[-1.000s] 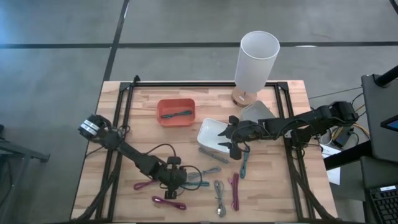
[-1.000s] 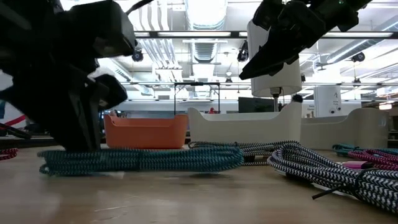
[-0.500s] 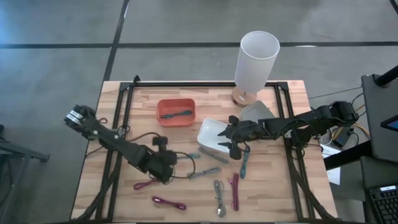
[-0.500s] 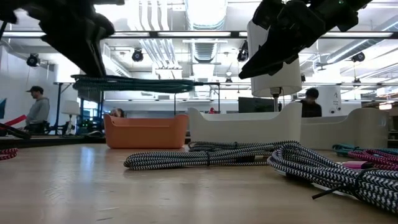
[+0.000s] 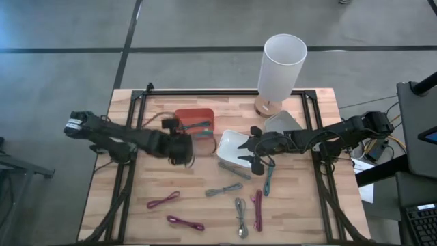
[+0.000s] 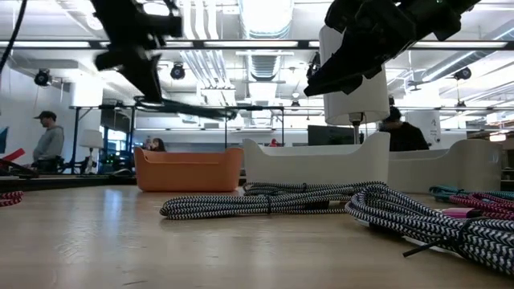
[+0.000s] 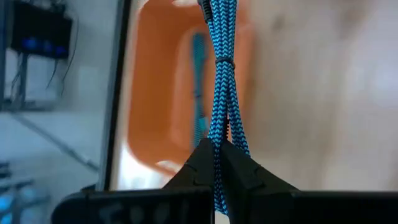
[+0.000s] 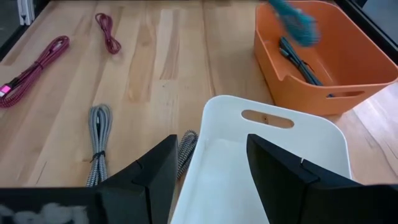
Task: Pick & Place USB Port
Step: Put the bottom blue charger cable into the orange bin, then put the blue charger cable into the orange bin
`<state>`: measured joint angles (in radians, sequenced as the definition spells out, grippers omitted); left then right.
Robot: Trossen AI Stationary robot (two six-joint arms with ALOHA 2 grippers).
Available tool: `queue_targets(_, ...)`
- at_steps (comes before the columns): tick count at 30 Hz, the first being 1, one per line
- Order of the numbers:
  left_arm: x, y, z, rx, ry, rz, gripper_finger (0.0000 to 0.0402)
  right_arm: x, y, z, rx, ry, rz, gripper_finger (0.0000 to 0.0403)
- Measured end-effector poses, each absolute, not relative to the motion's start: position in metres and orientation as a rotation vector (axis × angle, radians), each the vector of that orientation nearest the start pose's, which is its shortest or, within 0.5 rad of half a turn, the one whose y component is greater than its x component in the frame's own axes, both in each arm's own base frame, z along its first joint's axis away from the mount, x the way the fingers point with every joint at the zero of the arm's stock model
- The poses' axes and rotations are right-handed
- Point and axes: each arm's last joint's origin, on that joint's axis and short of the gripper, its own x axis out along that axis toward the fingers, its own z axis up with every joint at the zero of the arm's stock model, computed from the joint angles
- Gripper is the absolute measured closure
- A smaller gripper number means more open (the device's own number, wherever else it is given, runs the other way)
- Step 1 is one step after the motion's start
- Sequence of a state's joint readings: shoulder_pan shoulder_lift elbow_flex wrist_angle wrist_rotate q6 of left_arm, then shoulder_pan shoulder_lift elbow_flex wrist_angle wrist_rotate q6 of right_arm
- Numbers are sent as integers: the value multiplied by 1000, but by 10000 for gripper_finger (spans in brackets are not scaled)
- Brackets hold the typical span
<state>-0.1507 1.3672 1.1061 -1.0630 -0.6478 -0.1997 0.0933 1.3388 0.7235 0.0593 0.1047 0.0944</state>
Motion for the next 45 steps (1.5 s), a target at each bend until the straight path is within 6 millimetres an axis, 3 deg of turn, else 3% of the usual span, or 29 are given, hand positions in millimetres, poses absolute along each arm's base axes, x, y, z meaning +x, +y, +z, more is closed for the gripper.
queue_targets(6, 243, 28, 264, 283, 1268, 598, 394, 275, 23, 217, 40, 551, -38, 213)
queue_targets(12, 247, 47, 248, 300, 1308, 527, 395, 275, 23, 217, 40, 551, -38, 213)
queue_targets(30, 244, 56, 198, 273, 1285, 516, 389, 275, 23, 217, 37, 548, -37, 213)
queue_targets(45, 245, 61, 191, 277, 1233, 537, 313, 275, 23, 217, 40, 548, -38, 213)
